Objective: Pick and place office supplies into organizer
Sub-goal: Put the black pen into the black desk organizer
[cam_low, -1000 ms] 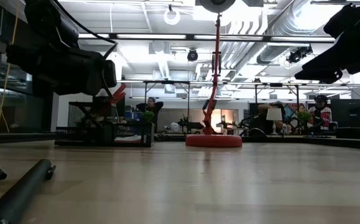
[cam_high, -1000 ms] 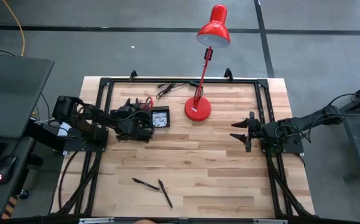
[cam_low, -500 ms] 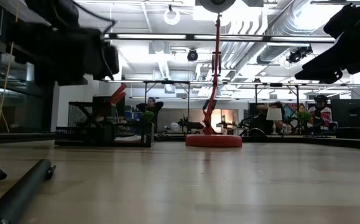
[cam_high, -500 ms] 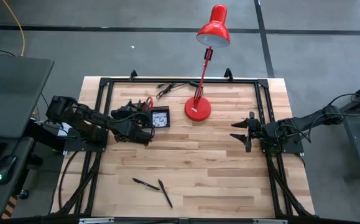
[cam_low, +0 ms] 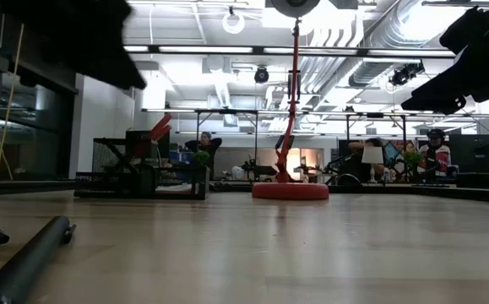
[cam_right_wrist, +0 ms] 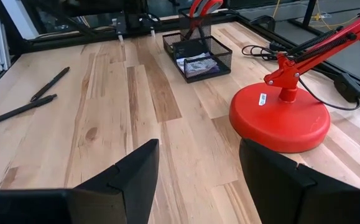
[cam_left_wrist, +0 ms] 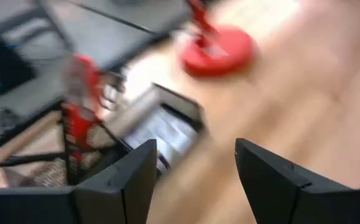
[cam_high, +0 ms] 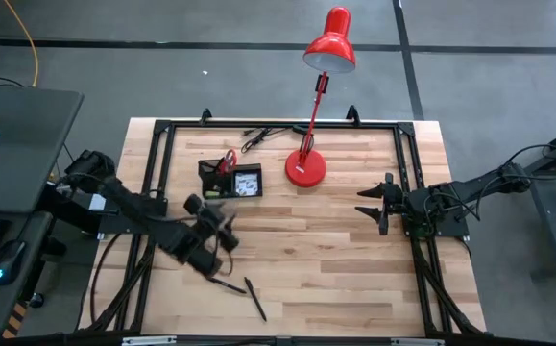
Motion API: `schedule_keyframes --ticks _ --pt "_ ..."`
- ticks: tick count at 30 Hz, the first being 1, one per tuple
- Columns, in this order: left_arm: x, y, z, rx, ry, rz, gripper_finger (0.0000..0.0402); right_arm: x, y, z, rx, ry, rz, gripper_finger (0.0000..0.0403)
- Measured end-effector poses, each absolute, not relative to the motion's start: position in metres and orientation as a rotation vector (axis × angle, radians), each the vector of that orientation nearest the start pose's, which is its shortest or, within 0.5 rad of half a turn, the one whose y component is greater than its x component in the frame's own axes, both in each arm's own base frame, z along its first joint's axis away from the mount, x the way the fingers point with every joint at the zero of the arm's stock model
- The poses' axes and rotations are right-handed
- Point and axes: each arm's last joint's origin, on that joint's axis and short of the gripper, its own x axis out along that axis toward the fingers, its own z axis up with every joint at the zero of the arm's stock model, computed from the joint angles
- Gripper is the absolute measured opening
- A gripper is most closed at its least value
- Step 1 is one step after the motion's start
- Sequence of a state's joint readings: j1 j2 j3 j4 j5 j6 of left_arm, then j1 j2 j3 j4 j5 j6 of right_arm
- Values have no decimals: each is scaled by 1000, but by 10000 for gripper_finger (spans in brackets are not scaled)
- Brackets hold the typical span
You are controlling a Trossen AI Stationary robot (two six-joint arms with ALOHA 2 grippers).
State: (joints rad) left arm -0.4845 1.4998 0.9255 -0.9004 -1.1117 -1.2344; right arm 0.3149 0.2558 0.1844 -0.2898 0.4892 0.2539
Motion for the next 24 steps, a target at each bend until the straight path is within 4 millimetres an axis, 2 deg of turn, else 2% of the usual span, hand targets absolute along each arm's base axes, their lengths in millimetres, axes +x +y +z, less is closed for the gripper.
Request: schedule_keyframes --ticks 4,7,9,13,19,24 --pt "226 -118 201 6 685 756 193 100 18 180 108 310 -213 216" --pt "225 -131 199 66 802 591 189 100 18 180 108 310 -214 216" --pt "223 -140 198 45 858 497 189 100 18 180 108 310 -214 216" --pt "213 -154 195 -5 942 397 189 100 18 179 107 313 -214 216" --pt "200 -169 193 111 993 252 189 100 18 179 107 314 -215 216" --pt "191 -177 181 146 1027 124 189 100 18 179 106 313 -217 216"
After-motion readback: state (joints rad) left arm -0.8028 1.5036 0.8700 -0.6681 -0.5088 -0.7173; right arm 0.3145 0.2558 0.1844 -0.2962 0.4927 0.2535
